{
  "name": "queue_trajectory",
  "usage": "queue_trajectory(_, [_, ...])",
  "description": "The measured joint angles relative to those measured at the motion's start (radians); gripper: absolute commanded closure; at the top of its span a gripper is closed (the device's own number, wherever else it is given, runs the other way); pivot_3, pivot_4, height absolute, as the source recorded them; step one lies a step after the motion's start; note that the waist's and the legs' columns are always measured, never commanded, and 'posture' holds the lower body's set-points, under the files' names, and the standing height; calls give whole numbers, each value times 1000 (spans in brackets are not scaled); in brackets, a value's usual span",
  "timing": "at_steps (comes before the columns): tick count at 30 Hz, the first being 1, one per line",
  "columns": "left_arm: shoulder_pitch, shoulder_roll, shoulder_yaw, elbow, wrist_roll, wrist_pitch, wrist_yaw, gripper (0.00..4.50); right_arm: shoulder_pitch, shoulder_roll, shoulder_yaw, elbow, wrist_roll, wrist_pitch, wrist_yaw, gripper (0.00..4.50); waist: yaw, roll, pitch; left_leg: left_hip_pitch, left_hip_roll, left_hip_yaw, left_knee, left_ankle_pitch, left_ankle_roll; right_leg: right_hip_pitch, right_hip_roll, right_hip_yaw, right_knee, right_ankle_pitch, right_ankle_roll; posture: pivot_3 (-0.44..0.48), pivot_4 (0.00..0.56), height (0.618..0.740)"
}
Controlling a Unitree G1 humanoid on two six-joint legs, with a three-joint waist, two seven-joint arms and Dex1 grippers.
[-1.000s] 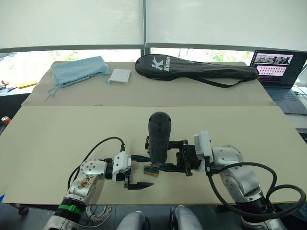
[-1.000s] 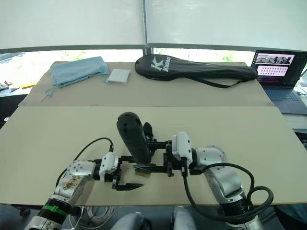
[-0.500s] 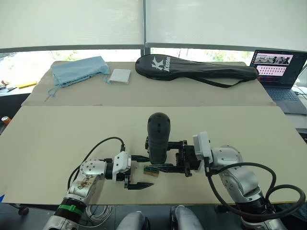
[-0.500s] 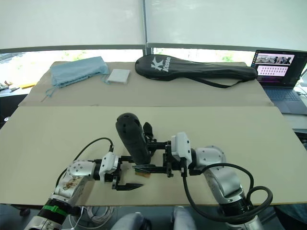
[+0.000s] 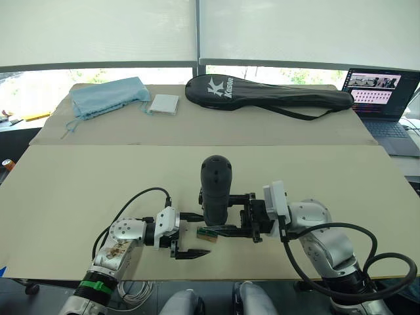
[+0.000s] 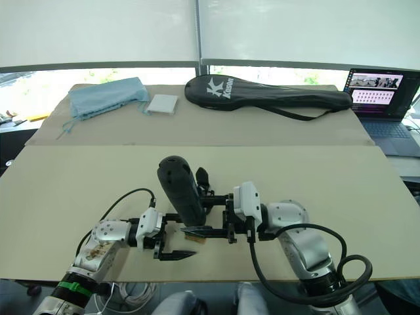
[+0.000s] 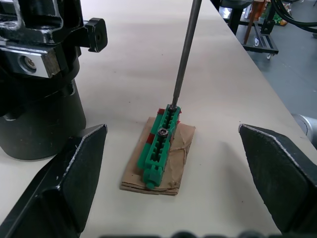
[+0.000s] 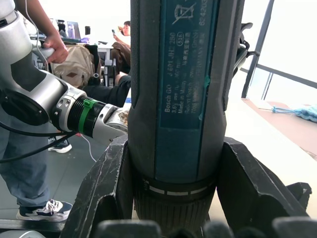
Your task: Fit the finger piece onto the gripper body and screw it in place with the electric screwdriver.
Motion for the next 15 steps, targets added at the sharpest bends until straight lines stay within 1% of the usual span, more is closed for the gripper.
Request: queue_trajectory(15, [-2, 0, 0, 3, 0, -1, -3, 0, 0, -4, 0, 0, 0, 0, -4, 2582, 0, 0, 0, 0, 0, 0, 0, 0, 0, 0, 0, 0, 0, 0, 0, 0, 150, 740])
